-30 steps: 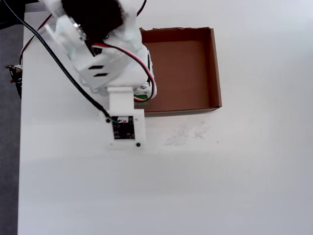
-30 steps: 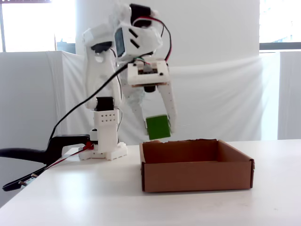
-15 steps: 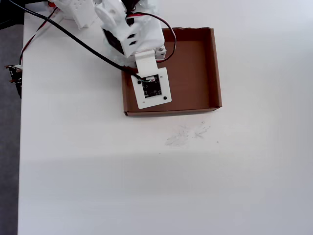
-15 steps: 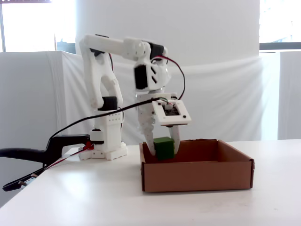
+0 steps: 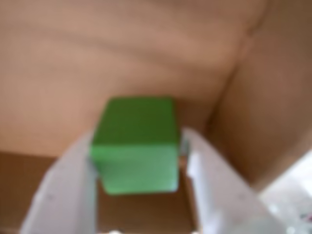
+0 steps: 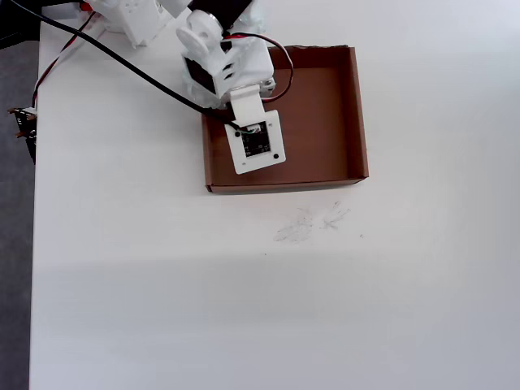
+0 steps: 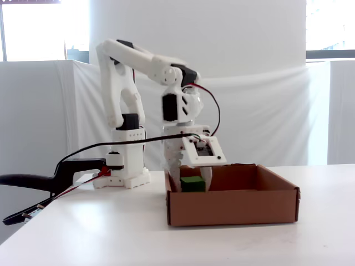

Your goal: Grasp a green cube and put it in a box.

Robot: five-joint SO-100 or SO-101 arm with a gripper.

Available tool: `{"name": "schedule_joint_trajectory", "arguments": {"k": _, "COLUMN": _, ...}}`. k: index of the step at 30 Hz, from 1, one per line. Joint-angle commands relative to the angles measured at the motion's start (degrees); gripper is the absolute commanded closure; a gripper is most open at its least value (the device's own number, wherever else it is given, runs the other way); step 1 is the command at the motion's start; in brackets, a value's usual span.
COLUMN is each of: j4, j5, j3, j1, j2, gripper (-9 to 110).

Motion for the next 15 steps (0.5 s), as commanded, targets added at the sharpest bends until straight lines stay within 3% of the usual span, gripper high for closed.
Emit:
{"name": "schedule_joint_trajectory", "arguments": {"k": 1, "j4": 2.02, "j5": 0.09, "j3": -4.48, "j1": 0.26, "j2": 0.62, "gripper": 79}}
{"name": "schedule_joint_trajectory", "arguments": {"k": 8, "j4": 12.57, "j5": -1.14, "j3": -17.49, "j1": 8.53, "j2": 4.48, "gripper": 78}}
{"name": "schedule_joint_trajectory", "arguments": {"k": 15, "j4": 11.95, "j5": -12.48, "j3": -18.19, "j1": 21.8, "j2": 13.89, "gripper": 80}}
